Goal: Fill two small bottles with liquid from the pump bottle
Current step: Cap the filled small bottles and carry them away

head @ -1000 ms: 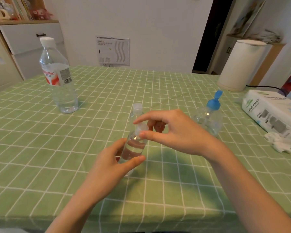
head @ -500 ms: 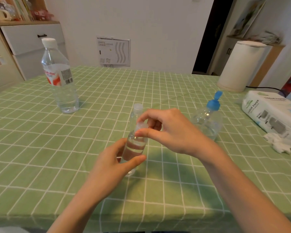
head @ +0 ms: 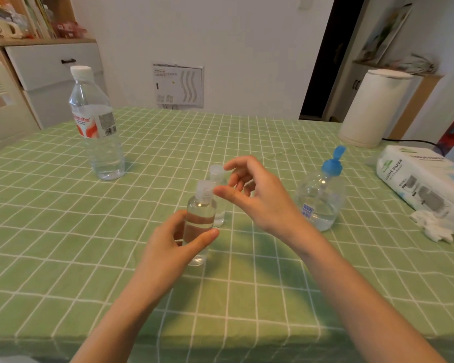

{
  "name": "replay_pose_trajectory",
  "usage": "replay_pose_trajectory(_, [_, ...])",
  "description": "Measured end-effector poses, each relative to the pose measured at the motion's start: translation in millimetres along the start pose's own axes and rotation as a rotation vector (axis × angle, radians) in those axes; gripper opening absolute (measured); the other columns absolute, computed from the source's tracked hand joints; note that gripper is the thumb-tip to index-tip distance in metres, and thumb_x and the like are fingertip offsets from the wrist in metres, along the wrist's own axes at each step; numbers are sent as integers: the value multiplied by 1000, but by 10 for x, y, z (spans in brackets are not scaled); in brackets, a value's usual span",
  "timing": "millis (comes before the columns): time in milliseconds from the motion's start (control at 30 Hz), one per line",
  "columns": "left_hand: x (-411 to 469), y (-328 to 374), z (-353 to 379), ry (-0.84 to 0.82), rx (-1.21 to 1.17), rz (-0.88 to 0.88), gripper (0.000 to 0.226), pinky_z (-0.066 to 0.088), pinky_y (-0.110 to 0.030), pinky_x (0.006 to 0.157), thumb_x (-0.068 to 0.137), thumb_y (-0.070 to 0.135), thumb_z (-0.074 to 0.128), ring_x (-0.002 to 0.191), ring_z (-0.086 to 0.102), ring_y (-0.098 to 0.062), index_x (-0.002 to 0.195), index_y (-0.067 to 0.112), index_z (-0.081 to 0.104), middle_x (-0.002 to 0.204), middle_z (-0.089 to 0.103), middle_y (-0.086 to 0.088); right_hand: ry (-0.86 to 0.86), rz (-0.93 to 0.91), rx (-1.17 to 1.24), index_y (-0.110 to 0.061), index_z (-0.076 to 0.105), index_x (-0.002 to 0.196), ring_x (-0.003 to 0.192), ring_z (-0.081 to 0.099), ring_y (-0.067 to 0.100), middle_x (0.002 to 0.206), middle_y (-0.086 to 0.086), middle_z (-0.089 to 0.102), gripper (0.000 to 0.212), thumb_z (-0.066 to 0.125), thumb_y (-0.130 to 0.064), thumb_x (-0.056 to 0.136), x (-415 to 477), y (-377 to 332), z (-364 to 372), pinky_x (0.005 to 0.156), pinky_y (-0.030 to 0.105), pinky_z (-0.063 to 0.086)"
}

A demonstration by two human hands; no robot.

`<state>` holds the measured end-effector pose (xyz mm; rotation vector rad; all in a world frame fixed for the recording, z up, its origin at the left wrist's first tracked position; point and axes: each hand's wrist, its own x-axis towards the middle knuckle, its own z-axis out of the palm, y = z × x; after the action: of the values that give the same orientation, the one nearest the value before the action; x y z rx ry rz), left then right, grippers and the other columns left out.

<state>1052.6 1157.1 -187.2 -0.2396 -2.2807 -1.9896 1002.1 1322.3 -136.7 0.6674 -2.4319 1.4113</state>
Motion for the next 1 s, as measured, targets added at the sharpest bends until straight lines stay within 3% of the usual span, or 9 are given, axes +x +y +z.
replay_pose_trajectory(100, [28, -39, -57, 12, -45, -32, 24, 50, -9, 65, 70, 24, 73, 77, 68, -3, 94, 22, 67, 86, 74, 11, 68, 83, -57, -22, 46, 126, 93, 51, 8, 106, -6, 52, 59, 75, -40, 76, 49, 173, 70, 76, 14, 40])
replay_pose_trajectory(233, [60, -83, -121, 40, -103, -74, 23, 53, -13, 69, 75, 15, 71, 83, 69, -10, 98, 20, 67, 88, 75, 0, -27, 227, -74, -19, 36, 140, 108, 47, 8, 120, -7, 46, 77, 73, -43, 77, 133, 347, 243, 89, 22, 40])
replay_pose_trajectory(433, [123, -104, -203, 50, -151, -93, 36, 51, -12, 67, 66, 31, 71, 83, 68, -8, 101, 24, 67, 90, 74, 3, -70, 286, 56, -18, 50, 120, 97, 59, 8, 104, -11, 61, 48, 73, -35, 81, 168, 496, 489, 84, 24, 47])
replay_pose_trajectory(567, [156, -137, -229, 50, -180, -90, 35, 52, -12, 67, 64, 32, 72, 81, 68, -8, 97, 26, 68, 88, 74, 4, -54, 271, 112, -23, 51, 117, 87, 56, -14, 98, -24, 57, 43, 72, -34, 82, 147, 513, 526, 73, 5, 40])
replay_pose_trajectory(667, [185, -165, -238, 56, -194, -96, 35, 52, -13, 67, 63, 37, 72, 83, 68, -9, 96, 28, 68, 91, 74, 3, -52, 269, 128, -27, 50, 114, 84, 53, -22, 98, -26, 56, 38, 71, -35, 83, 134, 507, 512, 71, 0, 39])
replay_pose_trajectory(833, [309, -215, -273, 29, -219, -136, 43, 49, -25, 74, 62, 45, 69, 83, 68, -10, 101, 28, 65, 89, 73, 4, -29, 287, 254, -30, 54, 101, 84, 61, -10, 96, -17, 63, 23, 70, -30, 84, 101, 511, 457, 78, 13, 48])
replay_pose_trajectory(933, [422, -250, -297, -17, -235, -171, 41, 51, -24, 70, 64, 42, 66, 77, 68, -8, 101, 26, 63, 84, 73, 6, -20, 329, 358, -24, 55, 100, 94, 65, 13, 97, -6, 65, 20, 68, -22, 86, 104, 522, 406, 89, 35, 54])
replay_pose_trajectory(1000, [524, -277, -315, -36, -273, -213, 36, 53, -23, 69, 67, 37, 63, 73, 66, -7, 100, 23, 62, 79, 70, 5, -25, 353, 424, -23, 55, 100, 96, 67, 23, 96, -1, 65, 18, 66, -20, 86, 133, 537, 369, 89, 36, 55])
